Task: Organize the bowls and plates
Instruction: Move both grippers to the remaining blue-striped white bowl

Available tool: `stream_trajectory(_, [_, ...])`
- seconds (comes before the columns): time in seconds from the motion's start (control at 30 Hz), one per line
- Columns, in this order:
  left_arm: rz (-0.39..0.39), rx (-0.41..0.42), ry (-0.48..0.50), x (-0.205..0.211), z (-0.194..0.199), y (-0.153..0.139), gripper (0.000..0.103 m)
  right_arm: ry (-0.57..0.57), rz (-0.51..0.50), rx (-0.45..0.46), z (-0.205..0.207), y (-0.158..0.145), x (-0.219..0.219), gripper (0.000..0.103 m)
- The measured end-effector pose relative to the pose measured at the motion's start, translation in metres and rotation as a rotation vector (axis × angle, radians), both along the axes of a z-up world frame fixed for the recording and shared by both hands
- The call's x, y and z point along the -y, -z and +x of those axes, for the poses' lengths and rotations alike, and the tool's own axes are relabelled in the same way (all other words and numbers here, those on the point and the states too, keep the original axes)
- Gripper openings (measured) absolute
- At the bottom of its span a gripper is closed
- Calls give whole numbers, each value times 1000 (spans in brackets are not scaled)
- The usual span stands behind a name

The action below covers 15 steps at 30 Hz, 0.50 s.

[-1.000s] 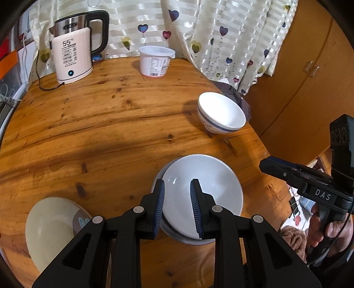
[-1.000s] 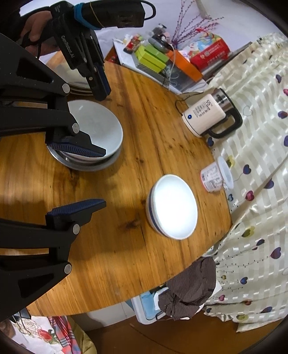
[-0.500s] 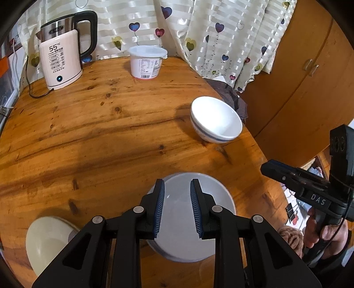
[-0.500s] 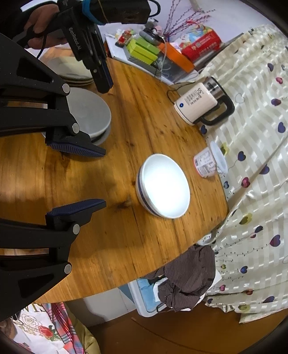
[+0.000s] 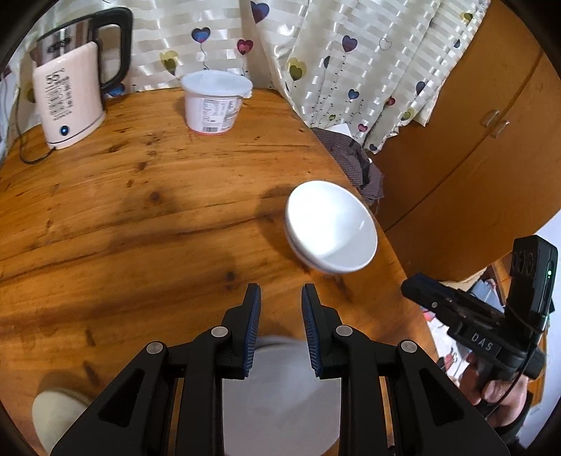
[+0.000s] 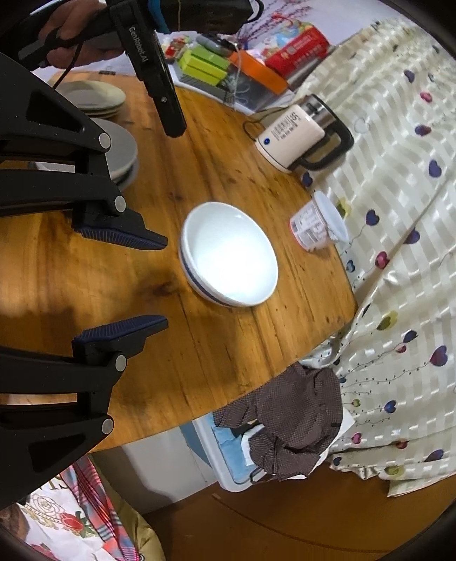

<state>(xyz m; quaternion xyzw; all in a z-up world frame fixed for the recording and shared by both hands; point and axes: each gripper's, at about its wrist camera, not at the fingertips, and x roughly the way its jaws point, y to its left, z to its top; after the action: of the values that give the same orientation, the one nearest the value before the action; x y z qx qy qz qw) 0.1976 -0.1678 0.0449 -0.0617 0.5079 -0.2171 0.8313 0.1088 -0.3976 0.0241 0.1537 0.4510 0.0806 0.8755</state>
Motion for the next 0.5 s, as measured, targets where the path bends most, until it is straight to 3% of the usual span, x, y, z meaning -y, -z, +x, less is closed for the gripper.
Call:
stream_trajectory(0.27, [3,-48,10,23,39,14,25,1,5,9,32,-1,1,38])
stream_trajectory(0.5, [-16,-85,2,35,62,26,25,10,5,-16,60,8,3,29])
